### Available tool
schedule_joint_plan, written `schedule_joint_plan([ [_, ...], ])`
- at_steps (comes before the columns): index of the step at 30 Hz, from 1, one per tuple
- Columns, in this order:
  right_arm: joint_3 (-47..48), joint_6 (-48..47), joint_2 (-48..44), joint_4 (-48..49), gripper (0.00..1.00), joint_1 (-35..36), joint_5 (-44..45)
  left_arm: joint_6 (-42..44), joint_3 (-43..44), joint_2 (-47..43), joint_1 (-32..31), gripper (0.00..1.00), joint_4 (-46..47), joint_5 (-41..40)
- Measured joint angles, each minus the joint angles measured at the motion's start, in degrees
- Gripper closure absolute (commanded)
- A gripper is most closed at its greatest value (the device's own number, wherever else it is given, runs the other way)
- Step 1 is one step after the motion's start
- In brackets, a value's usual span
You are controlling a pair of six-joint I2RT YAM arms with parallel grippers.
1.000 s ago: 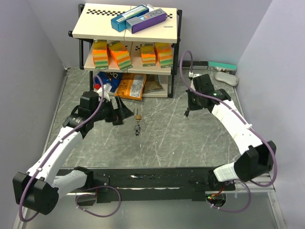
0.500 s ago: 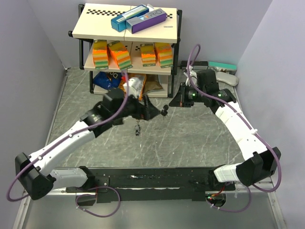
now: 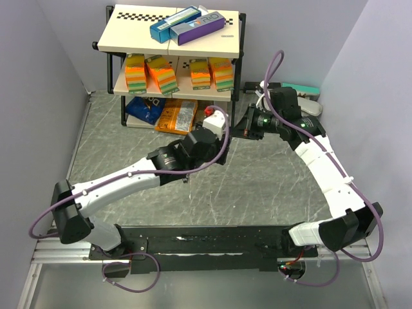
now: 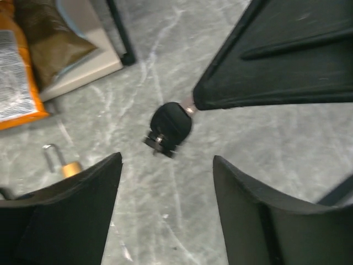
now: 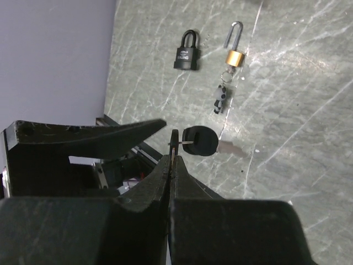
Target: Unlock with the key
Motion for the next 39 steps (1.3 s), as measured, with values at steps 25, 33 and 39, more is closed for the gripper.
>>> schedule_joint_plan([
  [25, 2.36, 0.55, 1.46, -4.48, 1.0, 0.0, 0.61, 13.84, 3.23, 6.4, -0.59, 0.72, 1.88, -1.22],
  [33, 2.36, 0.76, 1.51, -4.42, 1.0, 0.0, 1.09, 14.8, 3.76, 7.04, -0.63, 0.99, 1.29, -1.07],
  [39, 2.25, 0.76, 1.57, -4.42, 0.95, -0.13, 1.44, 14.84, 4.68, 7.82, -0.92, 0.99, 0.48, -1.51],
])
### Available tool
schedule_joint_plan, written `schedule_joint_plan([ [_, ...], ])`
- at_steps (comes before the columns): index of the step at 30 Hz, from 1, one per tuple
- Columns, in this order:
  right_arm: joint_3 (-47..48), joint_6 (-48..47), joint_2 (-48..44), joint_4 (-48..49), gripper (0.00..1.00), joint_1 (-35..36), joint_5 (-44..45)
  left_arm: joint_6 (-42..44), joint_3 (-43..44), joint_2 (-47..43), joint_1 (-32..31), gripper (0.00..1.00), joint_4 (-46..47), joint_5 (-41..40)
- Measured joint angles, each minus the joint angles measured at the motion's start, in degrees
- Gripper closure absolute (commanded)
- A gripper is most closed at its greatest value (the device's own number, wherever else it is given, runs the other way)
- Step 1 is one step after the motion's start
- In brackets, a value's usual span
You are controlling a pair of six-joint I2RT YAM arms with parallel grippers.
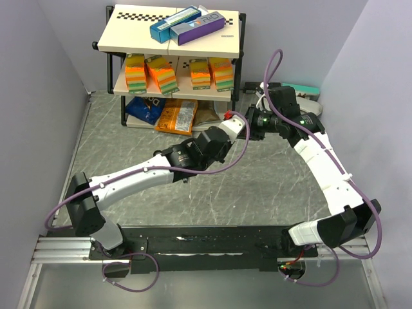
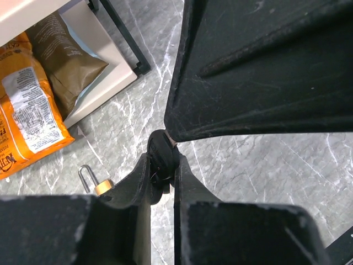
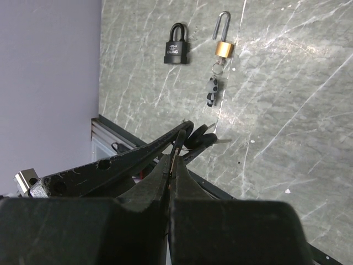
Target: Unlock with the key
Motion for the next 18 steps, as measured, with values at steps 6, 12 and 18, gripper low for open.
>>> schedule_joint_plan([
  [6, -0.02, 0.46, 0.59, 0.68, 0.64, 0.02, -1.51, -3.45, -0.02, 0.0, -0.13, 0.99, -0.48, -0.26],
  [12, -1.97, 1.36, 0.72, 2.78, 0.51, 0.13, -3.5, -11.23, -1.7, 0.02, 0.28, 0.99, -0.42, 2.82],
  [18, -6.16, 2.47, 0.7, 6.64, 0.36, -1.55, -5.33, -17.64, -5.81, -0.79, 3.45, 0.99, -0.2, 7.65],
])
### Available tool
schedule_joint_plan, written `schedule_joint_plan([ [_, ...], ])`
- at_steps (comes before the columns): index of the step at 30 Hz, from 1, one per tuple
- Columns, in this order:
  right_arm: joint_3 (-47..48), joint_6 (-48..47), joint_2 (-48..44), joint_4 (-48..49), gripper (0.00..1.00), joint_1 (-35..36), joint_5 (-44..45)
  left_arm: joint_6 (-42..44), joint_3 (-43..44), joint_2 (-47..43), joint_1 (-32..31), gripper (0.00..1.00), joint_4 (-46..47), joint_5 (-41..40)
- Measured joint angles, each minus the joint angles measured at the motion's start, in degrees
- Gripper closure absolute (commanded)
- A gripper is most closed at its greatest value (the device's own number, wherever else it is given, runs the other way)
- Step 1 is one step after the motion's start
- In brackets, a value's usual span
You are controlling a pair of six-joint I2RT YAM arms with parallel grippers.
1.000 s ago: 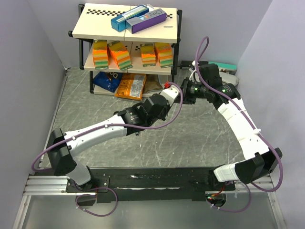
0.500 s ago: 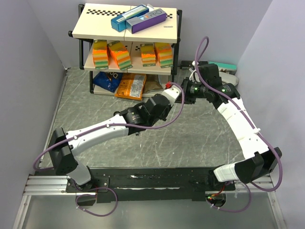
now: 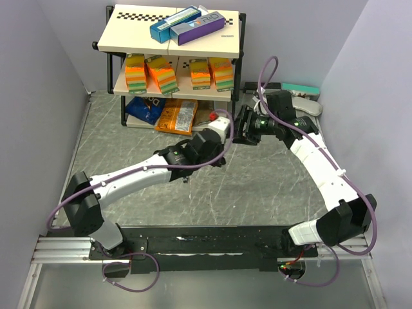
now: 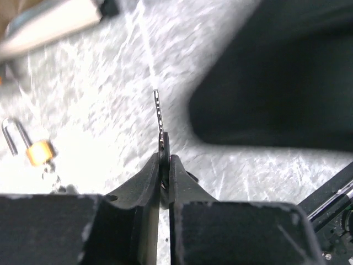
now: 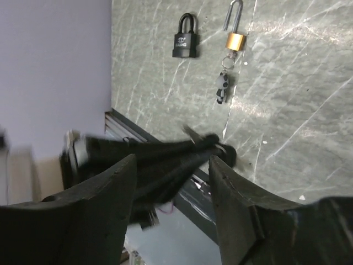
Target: Unlock with the key
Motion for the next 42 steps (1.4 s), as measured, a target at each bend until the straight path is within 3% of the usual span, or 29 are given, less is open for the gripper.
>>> schedule_joint_plan([
  [6, -3.93, 1.36, -0.37, 5.05, 0.34, -3.63, -3.02, -6.16, -9.25, -5.31, 6.91, 0.99, 1.25, 4.98],
  [11, -12.17, 3.67, -6.23, 14.86, 0.27, -6.34, -6.08, -10.1, -15.32, -10.27, 11.91, 0.99, 4.09, 9.94],
  [19, -20.52, 5.77, -12.39, 30.97, 0.31, -6.25, -14.69, -16.52, -22.6, -18.45, 15.82, 0.99, 15.15, 23.47],
  [30, -27.23, 9.49, -11.8, 46.4, 0.5, -3.32, -25.35, -27.41, -27.41, -20.76, 19.23, 0.99, 31.32, 43.5],
  [42, -27.23, 12.74, -7.98, 54.75, 0.71, 0.96, -28.5, -29.99, -27.41, -20.26, 19.58, 0.99, 36.22, 48.72],
])
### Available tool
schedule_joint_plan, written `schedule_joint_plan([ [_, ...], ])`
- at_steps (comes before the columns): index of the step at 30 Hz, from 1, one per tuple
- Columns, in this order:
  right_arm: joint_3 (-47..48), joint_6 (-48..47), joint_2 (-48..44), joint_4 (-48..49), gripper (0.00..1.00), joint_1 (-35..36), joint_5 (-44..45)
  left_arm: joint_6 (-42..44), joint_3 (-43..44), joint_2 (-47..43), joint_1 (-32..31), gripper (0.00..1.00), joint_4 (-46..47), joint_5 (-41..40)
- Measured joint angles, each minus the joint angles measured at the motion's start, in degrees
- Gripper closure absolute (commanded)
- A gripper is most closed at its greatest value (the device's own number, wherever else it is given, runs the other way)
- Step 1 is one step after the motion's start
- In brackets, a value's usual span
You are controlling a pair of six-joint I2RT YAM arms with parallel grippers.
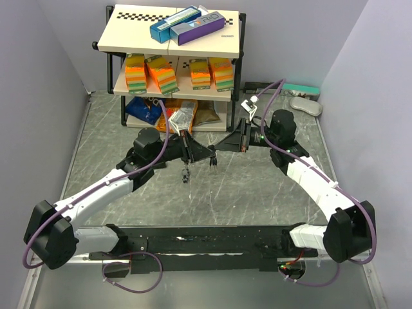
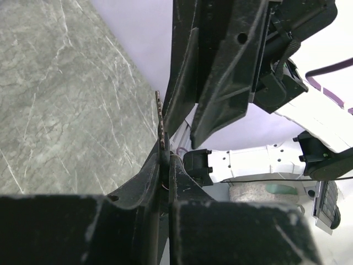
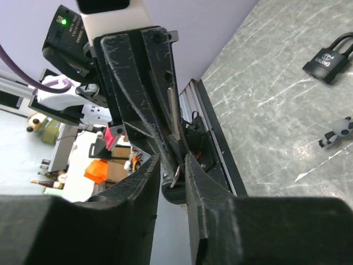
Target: Unlock with the key
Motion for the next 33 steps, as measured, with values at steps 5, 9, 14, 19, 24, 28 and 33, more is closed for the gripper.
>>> schedule_joint_plan([
  [5, 0.0, 0.22, 0.74, 0.66, 0.74, -0.02, -0.52, -0.02, 0.0, 0.0, 0.07, 0.99, 0.04, 0.35],
  [9, 0.0, 0.24, 0.98, 1.25, 0.73, 0.09, -0.66, -0.02, 0.0, 0.15, 0.26, 0.99, 0.28, 0.94],
  [14, 0.0, -0.09, 1.51, 1.16, 0.69, 0.13, -0.63, -0.07, 0.0, 0.68, 0.42, 0.99, 0.44, 1.2],
  [19, 0.0, -0.94, 1.51, 0.83, 0.68, 0.22, -0.37, -0.44, 0.0, 0.87, 0.46, 0.99, 0.42, 1.25],
  [24, 0.0, -1.92, 1.57, 0.02, 0.66, 0.55, 0.24, -0.52, 0.0, 0.9, 0.37, 0.99, 0.61, 1.27],
  [28, 0.0, -2.6, 1.73, -0.96, 0.66, 1.27, 0.87, -0.74, 0.0, 0.9, 0.15, 0.99, 0.87, 1.68],
  [33, 0.0, -3.1, 1.73, -1.36, 0.72, 1.27, 1.18, -0.85, 0.0, 0.94, 0.11, 0.99, 0.87, 1.77],
])
